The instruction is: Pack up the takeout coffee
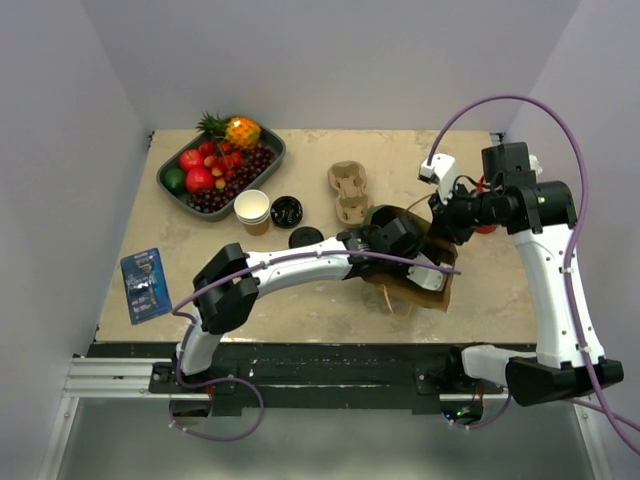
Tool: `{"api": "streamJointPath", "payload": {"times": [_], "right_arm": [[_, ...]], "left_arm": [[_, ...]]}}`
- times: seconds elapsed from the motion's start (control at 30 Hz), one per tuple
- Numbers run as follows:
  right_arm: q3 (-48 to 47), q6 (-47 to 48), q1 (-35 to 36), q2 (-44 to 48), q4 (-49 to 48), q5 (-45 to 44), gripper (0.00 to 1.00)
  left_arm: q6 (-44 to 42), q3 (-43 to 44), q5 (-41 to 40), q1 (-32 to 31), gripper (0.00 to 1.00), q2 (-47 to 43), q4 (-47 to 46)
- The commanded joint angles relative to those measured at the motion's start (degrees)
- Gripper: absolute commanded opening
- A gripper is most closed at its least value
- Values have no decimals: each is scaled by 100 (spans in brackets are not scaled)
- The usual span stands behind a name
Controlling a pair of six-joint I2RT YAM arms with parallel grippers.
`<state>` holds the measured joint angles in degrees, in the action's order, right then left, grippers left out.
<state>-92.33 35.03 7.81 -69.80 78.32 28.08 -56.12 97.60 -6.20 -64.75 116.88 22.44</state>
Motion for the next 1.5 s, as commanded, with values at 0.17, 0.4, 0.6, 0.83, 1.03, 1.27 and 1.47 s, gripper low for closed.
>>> {"api": "streamJointPath", "payload": {"times": [0.17,0.4,0.6,0.83,1.03,1.27,1.47], "right_arm": [[-478,-101,-8,-271,429,532,0],[-364,-101,-8,-183,447,743,0],[-373,-189,-8,-183,456,1015,0],[-312,-233,-17,-227,447,946,0],[-399,-215,-8,-376,447,823,0],[-619,-215,-17,-543,447,787,0],[-628,-215,-17,-544,456,831,0]], "left_arm": [[118,-435,-22,182,0,-51,-713],[198,-444,39,217,0,28,-1030],[294,-444,75,252,0,186,-1250],[251,-470,-259,261,0,239,-1400],[364,-567,180,340,0,-16,-1365],[444,-637,444,393,0,-262,-1259],[356,-620,593,411,0,-420,-1127]]}}
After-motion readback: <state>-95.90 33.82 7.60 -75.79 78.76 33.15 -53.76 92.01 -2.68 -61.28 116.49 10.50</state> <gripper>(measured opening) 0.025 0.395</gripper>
